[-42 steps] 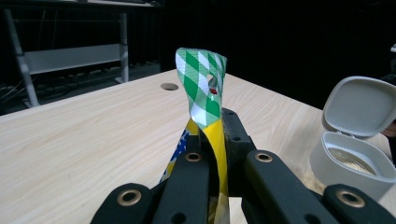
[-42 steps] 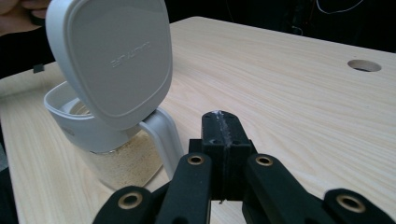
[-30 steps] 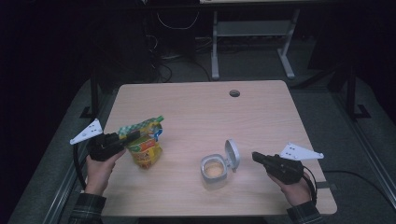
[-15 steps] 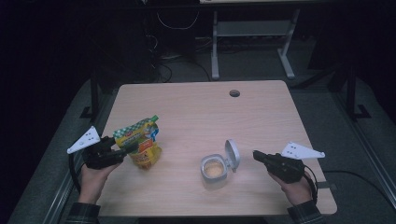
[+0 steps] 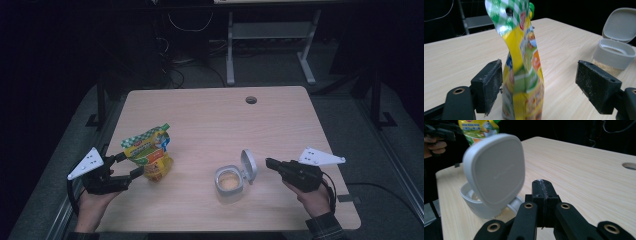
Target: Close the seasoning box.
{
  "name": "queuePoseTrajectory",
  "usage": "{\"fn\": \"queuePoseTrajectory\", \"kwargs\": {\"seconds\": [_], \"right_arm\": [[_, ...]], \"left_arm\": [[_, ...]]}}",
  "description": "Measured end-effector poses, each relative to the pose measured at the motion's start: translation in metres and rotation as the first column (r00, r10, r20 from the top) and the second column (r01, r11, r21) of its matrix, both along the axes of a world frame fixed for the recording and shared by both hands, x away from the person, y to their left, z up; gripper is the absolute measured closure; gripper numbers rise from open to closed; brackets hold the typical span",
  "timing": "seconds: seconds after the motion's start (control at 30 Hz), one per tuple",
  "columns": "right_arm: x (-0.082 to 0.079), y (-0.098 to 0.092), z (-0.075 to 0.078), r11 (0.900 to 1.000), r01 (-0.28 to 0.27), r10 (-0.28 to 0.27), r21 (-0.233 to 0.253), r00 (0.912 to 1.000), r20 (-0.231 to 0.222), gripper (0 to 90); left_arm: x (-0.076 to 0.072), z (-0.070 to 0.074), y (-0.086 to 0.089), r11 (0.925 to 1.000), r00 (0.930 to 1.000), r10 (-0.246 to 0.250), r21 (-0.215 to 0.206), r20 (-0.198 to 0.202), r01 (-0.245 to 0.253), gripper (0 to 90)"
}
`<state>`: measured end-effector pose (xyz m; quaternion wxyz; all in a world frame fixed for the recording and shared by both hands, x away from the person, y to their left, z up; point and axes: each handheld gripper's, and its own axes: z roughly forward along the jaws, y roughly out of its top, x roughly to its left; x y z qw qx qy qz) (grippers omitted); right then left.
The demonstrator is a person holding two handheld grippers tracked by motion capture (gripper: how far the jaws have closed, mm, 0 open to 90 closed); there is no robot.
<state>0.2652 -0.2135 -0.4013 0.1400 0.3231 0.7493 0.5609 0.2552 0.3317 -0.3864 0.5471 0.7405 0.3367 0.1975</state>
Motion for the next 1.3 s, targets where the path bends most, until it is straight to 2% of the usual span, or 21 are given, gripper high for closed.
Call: {"fn": "queuePoseTrajectory", "kwargs": {"seconds": [0.1, 0.27, 0.33, 0.47, 0.87, 1.17, 1.3], "right_arm": [[0.003, 0.005, 0.004, 1.000, -0.026, 0.026, -0.004, 0.9997, 0.005, 90.0], [0.008, 0.014, 0.009, 0.998, -0.067, 0.067, -0.012, 0.9978, 0.001, 90.0], [0.009, 0.018, 0.011, 0.996, -0.086, 0.086, -0.017, 0.9963, 0.002, 90.0], [0.010, 0.028, 0.014, 0.993, -0.118, 0.119, -0.025, 0.9929, 0.005, 90.0], [0.008, 0.041, 0.015, 0.987, -0.158, 0.159, -0.021, 0.9873, 0.008, 90.0], [0.006, 0.052, 0.011, 0.981, -0.194, 0.194, -0.025, 0.9810, -0.003, 90.0], [0.006, 0.049, 0.010, 0.983, -0.180, 0.180, -0.021, 0.9837, -0.001, 90.0]], "left_arm": [[-0.010, -0.005, 0.004, 0.9999, 0.9999, 0.012, -0.009, -0.011, -0.012, 20.2], [-0.028, -0.012, 0.009, 1.0000, 0.9995, 0.010, -0.002, -0.029, -0.010, 20.2], [-0.034, -0.016, 0.008, 0.9999, 0.9993, 0.006, -0.015, -0.036, -0.006, 20.2], [-0.042, -0.022, 0.004, 1.0000, 0.9989, -0.007, -0.007, -0.046, 0.006, 20.2], [-0.039, -0.029, -0.009, 0.9983, 0.9958, -0.058, -0.001, -0.071, 0.058, 20.2], [-0.039, -0.029, -0.009, 0.9979, 0.9956, -0.064, 0.006, -0.069, 0.064, 20.1], [-0.039, -0.029, -0.011, 0.9978, 0.9951, -0.067, 0.001, -0.073, 0.067, 19.2]]}}
